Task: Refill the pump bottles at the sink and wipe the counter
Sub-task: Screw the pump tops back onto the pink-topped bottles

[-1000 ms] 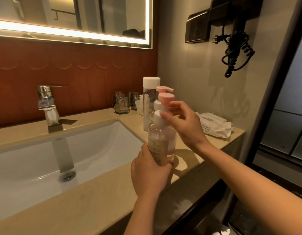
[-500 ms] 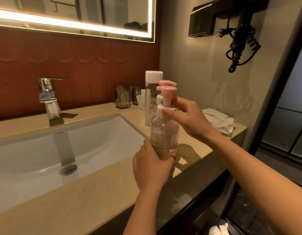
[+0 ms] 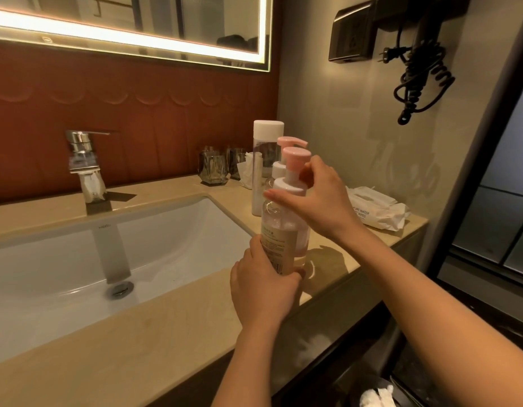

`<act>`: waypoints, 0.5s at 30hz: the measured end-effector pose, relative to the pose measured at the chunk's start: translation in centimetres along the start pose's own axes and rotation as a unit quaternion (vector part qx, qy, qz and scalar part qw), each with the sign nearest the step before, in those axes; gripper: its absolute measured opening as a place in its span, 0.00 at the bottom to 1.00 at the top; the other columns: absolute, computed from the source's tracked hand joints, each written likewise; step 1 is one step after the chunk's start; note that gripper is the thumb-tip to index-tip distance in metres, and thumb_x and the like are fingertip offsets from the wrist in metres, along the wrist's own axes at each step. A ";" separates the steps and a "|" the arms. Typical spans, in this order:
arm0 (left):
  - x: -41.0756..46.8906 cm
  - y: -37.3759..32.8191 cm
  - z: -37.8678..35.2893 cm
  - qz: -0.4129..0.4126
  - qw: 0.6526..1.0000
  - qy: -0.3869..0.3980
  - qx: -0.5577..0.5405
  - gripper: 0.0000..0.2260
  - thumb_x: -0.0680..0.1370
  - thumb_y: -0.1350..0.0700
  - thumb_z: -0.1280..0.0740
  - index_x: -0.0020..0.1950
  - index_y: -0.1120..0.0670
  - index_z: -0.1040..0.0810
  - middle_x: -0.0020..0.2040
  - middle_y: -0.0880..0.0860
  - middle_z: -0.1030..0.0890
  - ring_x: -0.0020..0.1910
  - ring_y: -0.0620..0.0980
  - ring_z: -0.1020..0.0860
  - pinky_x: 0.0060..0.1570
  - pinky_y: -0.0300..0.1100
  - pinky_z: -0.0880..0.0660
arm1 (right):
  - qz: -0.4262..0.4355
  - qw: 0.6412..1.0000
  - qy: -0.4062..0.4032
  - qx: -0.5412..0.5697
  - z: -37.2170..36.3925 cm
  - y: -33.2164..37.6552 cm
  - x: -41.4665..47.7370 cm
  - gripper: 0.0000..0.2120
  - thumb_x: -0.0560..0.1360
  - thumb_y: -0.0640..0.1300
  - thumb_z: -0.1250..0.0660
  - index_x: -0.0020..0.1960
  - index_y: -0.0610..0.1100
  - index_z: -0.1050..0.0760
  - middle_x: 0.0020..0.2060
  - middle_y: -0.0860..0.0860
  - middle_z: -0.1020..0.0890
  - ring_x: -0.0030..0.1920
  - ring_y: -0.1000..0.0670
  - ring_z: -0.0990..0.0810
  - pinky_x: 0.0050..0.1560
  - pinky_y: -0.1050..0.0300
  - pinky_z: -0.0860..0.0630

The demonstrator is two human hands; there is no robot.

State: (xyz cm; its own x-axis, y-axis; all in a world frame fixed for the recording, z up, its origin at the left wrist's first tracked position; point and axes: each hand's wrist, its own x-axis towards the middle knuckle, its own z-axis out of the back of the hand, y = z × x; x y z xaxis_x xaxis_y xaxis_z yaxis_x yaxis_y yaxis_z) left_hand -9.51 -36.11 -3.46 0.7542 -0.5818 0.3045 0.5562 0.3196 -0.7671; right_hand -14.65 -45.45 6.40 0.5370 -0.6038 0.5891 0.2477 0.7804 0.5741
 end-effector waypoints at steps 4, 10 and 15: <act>0.1 0.0 0.0 -0.002 1.000 0.001 0.000 0.31 0.65 0.40 0.27 0.63 0.45 0.35 0.58 0.44 0.25 0.57 0.48 0.27 0.56 0.45 0.27 | -0.043 0.970 0.112 0.212 0.5 0.1 0.0 0.22 0.77 0.57 0.40 0.66 0.47 0.34 0.63 0.49 0.26 0.54 0.59 0.27 0.47 0.69 0.30; 0.0 0.0 0.0 -0.006 1.000 -0.004 0.000 0.31 0.65 0.40 0.27 0.64 0.45 0.35 0.58 0.44 0.25 0.57 0.48 0.27 0.57 0.45 0.27 | -0.041 0.958 0.118 0.257 0.5 -0.5 -0.2 0.19 0.75 0.46 0.33 0.64 0.45 0.29 0.57 0.51 0.22 0.56 0.55 0.23 0.48 0.68 0.26; 0.1 0.0 0.0 -0.002 1.000 -0.003 0.003 0.32 0.65 0.41 0.26 0.63 0.45 0.36 0.58 0.44 0.25 0.57 0.49 0.27 0.57 0.46 0.27 | -0.041 0.986 0.009 0.164 -0.7 0.2 -0.2 0.21 0.67 0.53 0.26 0.53 0.48 0.30 0.48 0.55 0.23 0.49 0.55 0.23 0.51 0.59 0.23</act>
State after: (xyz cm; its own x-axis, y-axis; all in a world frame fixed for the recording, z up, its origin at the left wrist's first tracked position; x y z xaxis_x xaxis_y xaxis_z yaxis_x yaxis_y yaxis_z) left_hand -9.49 -36.17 -3.43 0.7541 -0.5781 0.3116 0.5615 0.3216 -0.7624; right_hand -14.15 -45.00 5.98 0.5405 -0.6575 0.5250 0.0176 0.6327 0.7742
